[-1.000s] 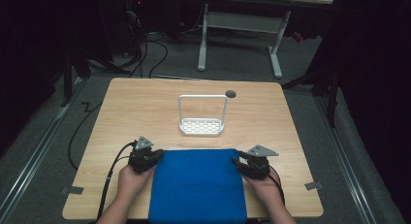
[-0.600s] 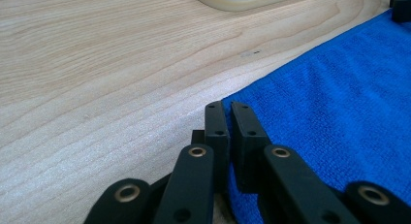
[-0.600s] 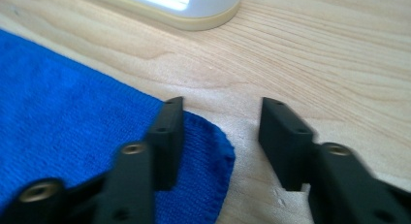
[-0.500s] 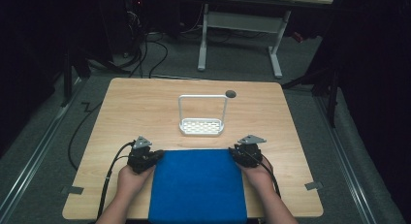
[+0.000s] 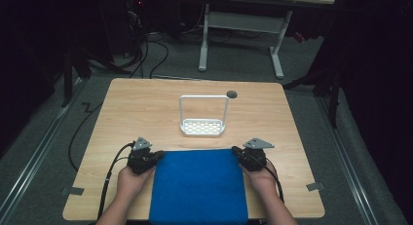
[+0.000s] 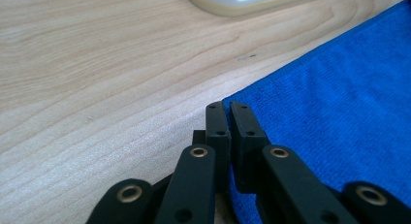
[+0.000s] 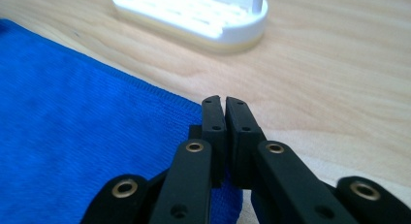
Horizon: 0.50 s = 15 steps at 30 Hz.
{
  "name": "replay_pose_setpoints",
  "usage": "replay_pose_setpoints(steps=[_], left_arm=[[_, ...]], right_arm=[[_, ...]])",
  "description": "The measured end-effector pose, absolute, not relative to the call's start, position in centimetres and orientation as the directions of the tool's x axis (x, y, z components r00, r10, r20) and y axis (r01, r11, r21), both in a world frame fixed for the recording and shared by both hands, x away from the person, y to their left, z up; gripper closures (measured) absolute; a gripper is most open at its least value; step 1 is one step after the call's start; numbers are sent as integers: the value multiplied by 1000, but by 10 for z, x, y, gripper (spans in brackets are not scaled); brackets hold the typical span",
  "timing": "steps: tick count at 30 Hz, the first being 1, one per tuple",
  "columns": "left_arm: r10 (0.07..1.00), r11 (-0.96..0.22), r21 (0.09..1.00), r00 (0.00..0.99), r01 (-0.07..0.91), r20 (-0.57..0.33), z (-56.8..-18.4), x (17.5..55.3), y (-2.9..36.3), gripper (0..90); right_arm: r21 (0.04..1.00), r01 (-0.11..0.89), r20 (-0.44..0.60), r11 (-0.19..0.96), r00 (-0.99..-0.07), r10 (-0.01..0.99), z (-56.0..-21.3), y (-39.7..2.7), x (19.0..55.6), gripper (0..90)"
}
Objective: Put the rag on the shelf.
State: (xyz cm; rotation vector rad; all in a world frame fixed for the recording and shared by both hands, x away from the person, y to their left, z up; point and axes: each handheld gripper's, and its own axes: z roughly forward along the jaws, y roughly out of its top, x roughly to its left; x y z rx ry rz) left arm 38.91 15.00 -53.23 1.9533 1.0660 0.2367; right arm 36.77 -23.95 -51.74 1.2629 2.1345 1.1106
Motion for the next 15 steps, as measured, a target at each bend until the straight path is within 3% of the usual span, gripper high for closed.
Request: replay_pose_setpoints(steps=[15], left_arm=[[769, -160, 859, 607, 486, -200, -507, 361, 158, 874]], right_arm=[[893, 396, 26, 214, -521, 853, -492, -236, 344, 881]])
